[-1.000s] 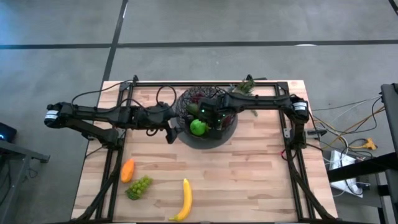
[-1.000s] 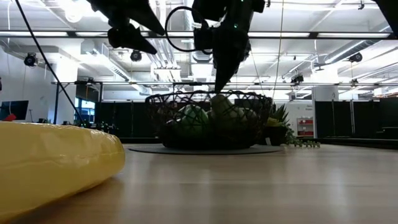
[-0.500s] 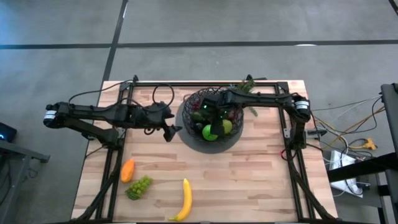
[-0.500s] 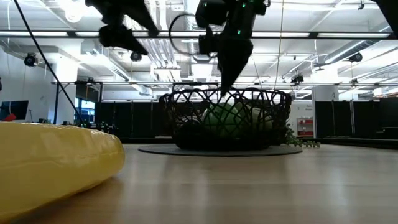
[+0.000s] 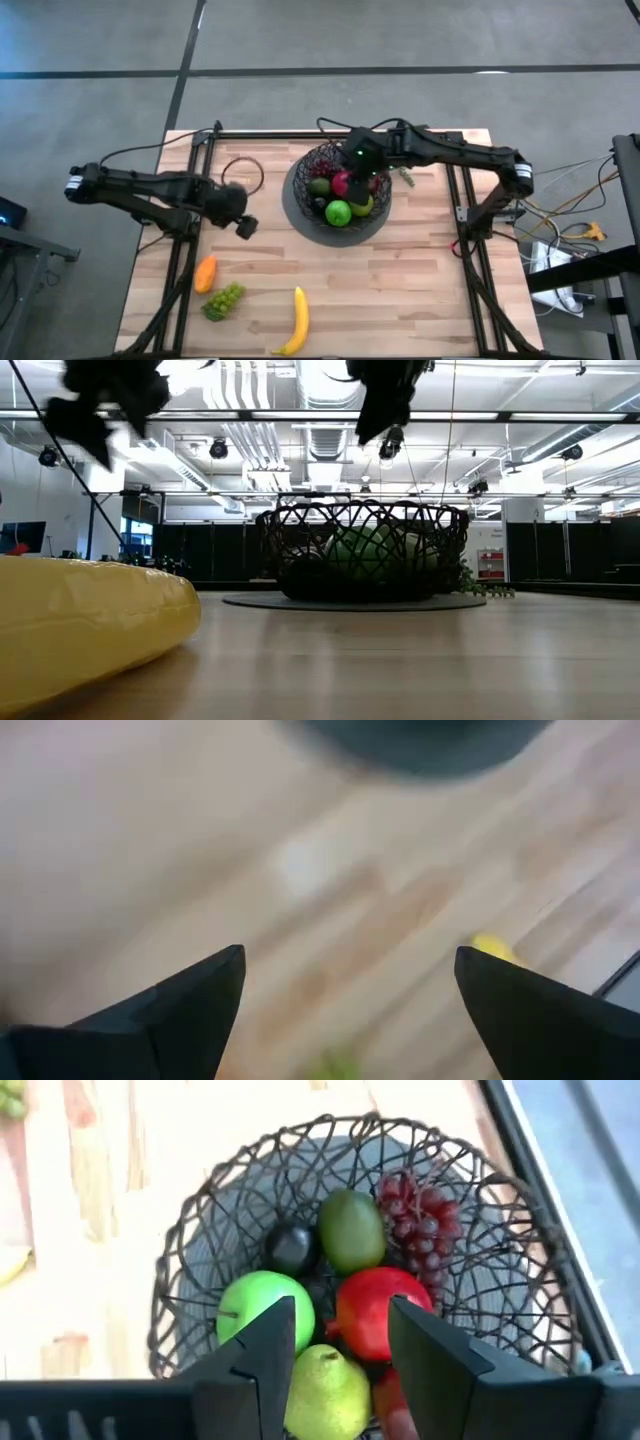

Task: Build produce basket
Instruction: Put the yellow mango into the black basket

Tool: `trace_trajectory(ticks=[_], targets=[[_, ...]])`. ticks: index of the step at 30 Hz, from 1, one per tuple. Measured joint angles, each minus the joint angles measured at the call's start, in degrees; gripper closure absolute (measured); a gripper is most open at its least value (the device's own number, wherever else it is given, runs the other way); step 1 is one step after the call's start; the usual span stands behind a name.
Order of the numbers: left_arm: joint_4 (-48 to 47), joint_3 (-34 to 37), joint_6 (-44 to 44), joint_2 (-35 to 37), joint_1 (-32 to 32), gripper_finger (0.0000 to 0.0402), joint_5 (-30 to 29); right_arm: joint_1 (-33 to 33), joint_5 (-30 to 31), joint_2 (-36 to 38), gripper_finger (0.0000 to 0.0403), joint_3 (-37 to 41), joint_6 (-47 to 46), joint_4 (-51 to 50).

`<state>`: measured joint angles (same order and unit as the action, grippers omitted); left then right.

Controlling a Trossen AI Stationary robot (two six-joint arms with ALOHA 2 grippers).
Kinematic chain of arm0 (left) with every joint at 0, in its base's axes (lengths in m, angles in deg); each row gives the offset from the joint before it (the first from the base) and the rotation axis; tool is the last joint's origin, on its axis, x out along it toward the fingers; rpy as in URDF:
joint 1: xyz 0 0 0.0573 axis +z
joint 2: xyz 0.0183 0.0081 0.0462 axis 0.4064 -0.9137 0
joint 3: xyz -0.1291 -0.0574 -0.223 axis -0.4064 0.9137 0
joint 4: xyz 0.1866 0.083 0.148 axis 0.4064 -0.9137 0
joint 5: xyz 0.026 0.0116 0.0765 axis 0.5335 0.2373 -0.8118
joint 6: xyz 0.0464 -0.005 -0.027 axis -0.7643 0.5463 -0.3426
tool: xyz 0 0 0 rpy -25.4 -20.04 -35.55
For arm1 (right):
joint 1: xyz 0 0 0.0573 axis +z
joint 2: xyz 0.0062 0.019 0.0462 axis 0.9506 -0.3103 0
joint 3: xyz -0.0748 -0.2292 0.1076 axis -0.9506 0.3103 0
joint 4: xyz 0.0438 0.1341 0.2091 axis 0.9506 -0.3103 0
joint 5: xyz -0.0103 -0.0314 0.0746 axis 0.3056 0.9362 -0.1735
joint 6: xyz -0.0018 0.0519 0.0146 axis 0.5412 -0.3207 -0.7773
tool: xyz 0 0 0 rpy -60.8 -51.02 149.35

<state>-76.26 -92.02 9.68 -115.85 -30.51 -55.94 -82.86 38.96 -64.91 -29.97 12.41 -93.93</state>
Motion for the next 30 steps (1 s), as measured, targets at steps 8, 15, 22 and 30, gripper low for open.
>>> trace_trajectory(ticks=[8, 15, 22, 30], targets=[[-3.06, 5.99, 24.13, -3.61, -7.77, 0.0059, 13.53, 4.27, 8.88, 4.65, 0.0278, 1.09, -0.65, -0.72], [-4.30, 6.71, 30.70, -11.35, -14.68, 0.0059, 18.35, 6.45, 11.03, 10.91, 0.0295, 7.54, -0.62, -0.56], [-4.10, 7.71, 32.14, -16.51, -16.30, 0.0059, 21.78, 6.43, 11.08, 18.33, 0.0311, 16.17, -0.71, 0.19], [-3.81, 11.60, 37.48, -16.77, -17.48, 0.0059, 22.66, 6.43, 10.98, 26.39, 0.0330, 23.94, -1.46, 3.12]])
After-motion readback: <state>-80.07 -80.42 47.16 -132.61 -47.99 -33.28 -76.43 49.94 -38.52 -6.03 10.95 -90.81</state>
